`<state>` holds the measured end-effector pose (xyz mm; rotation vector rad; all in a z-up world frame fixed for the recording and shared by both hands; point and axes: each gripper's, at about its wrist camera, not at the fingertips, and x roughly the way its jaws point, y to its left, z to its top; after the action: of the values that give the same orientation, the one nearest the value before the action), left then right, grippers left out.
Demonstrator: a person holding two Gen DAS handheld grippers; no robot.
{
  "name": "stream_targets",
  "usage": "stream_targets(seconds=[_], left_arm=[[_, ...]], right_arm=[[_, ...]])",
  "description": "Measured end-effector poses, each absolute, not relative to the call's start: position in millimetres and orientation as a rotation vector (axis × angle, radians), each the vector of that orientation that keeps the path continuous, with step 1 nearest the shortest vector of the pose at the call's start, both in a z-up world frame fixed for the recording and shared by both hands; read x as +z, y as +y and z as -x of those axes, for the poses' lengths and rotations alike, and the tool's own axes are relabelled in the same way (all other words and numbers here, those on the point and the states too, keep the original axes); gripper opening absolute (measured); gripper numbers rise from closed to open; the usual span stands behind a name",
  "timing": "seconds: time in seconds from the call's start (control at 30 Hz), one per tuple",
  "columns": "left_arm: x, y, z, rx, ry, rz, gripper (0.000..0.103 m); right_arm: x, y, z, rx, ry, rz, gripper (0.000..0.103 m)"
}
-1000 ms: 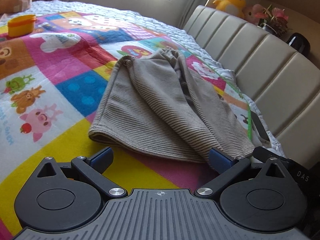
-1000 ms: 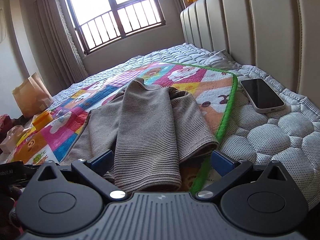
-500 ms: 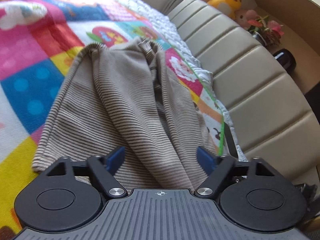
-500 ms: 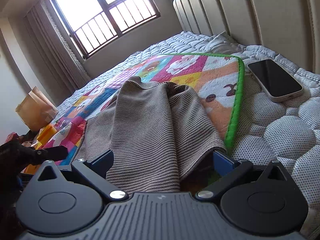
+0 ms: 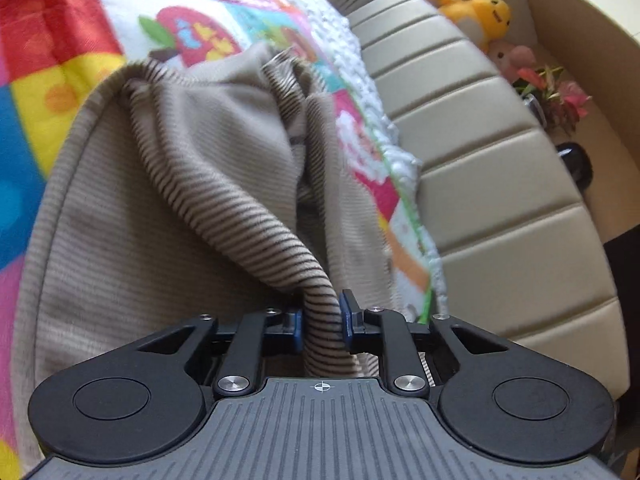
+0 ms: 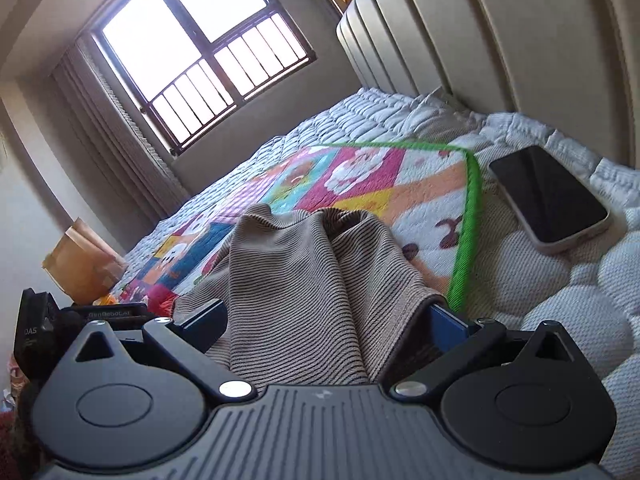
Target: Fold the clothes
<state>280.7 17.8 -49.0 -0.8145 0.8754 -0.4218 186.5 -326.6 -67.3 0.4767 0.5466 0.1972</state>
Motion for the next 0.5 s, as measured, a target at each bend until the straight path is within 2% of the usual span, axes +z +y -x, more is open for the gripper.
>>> stream_targets(seconds=[0.1,0.3,0.5], left_arm=[[-27.7,33.6,-293.8,-0.417,0.776,0.84,0.015],[38.6,134.5,-299.1,-0.132,0.389,0.816,0.014],[13.3,233.7,-283.4,0.107,0.395,0.915,0.015]], right_arm=[[-50.6,-330.8,-182.9,0.166,0.495,-0.387,0.103],[-38.8,-340.2,-201.4,0.148,0.448,-0.448,0.103],[-59.8,-296.0,-248.8,0.274,0.531,-0.521,0.103]])
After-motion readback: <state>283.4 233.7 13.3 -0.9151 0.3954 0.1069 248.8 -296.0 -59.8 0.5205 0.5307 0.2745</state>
